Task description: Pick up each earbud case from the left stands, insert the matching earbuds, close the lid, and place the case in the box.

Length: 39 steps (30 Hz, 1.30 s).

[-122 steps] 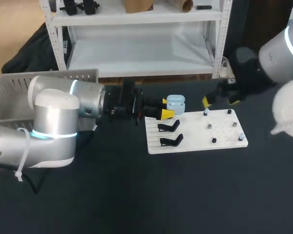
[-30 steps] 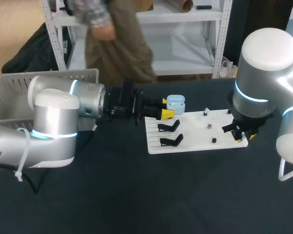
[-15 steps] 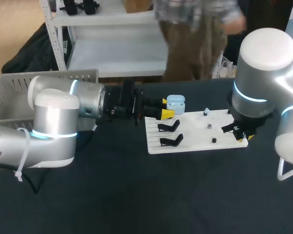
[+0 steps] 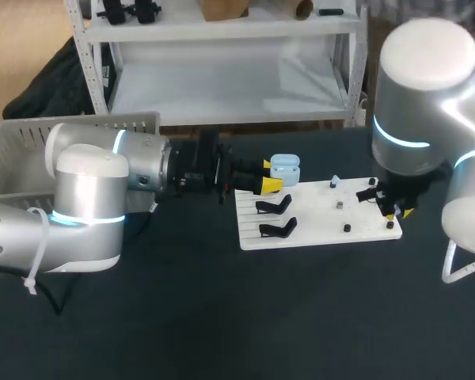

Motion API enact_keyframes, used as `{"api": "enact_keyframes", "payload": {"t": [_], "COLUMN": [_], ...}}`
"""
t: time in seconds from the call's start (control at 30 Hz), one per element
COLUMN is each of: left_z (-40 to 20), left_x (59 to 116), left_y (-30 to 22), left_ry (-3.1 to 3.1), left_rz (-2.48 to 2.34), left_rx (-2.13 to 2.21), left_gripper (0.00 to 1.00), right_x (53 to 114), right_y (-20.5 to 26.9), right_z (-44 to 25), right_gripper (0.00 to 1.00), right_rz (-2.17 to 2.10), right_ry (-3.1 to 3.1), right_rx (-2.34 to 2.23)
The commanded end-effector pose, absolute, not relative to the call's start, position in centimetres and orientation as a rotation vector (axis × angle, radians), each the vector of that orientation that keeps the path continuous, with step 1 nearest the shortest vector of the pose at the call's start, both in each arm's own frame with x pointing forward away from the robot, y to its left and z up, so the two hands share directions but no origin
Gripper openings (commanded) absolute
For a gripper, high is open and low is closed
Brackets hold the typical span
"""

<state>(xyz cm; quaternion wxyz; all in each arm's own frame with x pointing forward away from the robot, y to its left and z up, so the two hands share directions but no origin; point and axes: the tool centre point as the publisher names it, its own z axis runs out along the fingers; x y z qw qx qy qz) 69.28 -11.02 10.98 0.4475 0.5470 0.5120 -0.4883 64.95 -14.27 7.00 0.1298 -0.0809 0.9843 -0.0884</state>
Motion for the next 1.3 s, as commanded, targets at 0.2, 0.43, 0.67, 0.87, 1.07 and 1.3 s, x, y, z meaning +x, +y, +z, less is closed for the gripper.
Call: {"api": "enact_keyframes", "payload": {"t": [0.2,0.43,0.67,0.87,1.07,1.3], "left_z": [11.0,11.0,11.0,11.0,11.0,11.0], "left_x": [69.3,69.3,69.3,69.3,69.3,69.3], "left_y": [-11.0,-11.0,-11.0,-11.0,-11.0,-11.0], "left_ry": [1.268,1.268,1.268,1.268,1.268,1.268], "left_rz": [-1.209,-1.209,-1.209,-1.209,-1.209,-1.209], "left_rx": [1.355,1.355,1.355,1.355,1.355,1.355], "left_gripper": [0.00,0.00,0.00,0.00,0.00,0.00], "right_x": [62.2,60.8,60.6,61.4,61.4,61.4], "right_y": [-11.0,-6.8,-3.0,-1.1,-1.1,-0.8], "right_z": [14.0,17.4,18.3,17.5,17.5,17.5], "right_gripper": [0.00,0.00,0.00,0.00,0.00,0.00], "right_rz": [-0.226,-0.163,-0.153,-0.142,-0.142,-0.147], "right_ry": [2.896,2.930,2.923,2.896,2.896,2.898], "right_rx": [-0.106,-0.069,-0.069,-0.083,-0.083,-0.032]}}
